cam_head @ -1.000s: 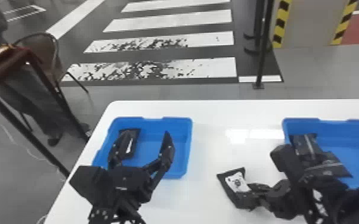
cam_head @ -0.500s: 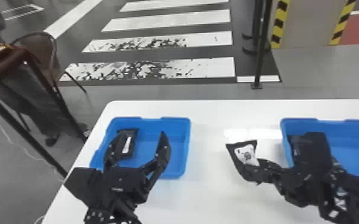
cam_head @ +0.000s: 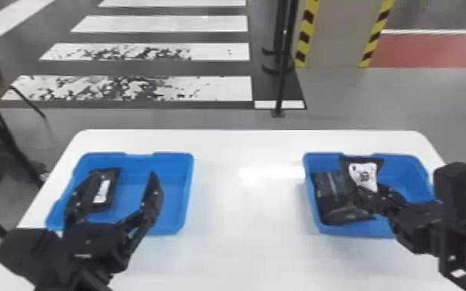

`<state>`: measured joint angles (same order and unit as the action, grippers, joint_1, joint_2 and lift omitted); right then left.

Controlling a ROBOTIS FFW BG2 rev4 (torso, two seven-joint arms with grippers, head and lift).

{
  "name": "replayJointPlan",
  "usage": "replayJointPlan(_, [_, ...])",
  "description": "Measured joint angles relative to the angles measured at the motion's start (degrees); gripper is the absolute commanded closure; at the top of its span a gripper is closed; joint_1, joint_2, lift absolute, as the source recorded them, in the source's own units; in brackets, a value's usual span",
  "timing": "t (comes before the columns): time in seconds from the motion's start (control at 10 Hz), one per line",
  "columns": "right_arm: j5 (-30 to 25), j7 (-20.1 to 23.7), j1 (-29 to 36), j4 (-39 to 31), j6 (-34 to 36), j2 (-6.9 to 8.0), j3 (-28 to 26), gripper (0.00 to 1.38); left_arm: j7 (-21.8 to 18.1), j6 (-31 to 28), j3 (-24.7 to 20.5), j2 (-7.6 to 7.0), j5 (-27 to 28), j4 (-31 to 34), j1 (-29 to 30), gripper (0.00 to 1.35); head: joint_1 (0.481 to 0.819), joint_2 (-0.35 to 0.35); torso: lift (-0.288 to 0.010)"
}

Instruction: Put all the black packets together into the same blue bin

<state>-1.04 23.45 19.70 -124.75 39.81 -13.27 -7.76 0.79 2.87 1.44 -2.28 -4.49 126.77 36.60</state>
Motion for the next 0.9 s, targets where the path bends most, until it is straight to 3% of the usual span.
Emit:
replayJointPlan(0.2, [-2.65, -1.13, -0.41, 2.18, 0.53, 0.44, -4.42, 1.04, -0.10, -0.04, 0.06, 0.00, 0.22, 0.00, -0.04, 0.19, 0.695, -0.136, -0.110])
replayJointPlan(0.3, [-3.53, -1.08, -1.93, 5.49, 0.54, 0.41, -5.52, 0.87, -0.17, -0.05, 0.12, -0.02, 0.37, 0.00, -0.05, 0.19, 0.695, -0.168, -0.110])
replayJointPlan(0.4, [-3.60, -0.74, -3.22, 8.68, 0.21, 0.14, -6.07, 0.48, -0.18, -0.06, 0.24, -0.07, 0.53, 0.00, -0.15, 0.19, 0.695, -0.187, -0.110])
replayJointPlan(0.6, [-3.00, -0.56, -2.32, 8.98, -2.49, -0.09, -6.28, 0.12, -0.18, 0.06, 0.12, -0.07, 0.94, 0.00, -0.38, 0.18, 0.695, -0.189, -0.110])
replayJointPlan(0.9, [1.80, -0.63, 5.73, 1.23, -12.18, 1.60, -6.35, 0.10, -1.16, -3.31, -1.37, 0.26, 2.12, -0.13, -1.84, 0.19, 0.695, -0.131, -0.110])
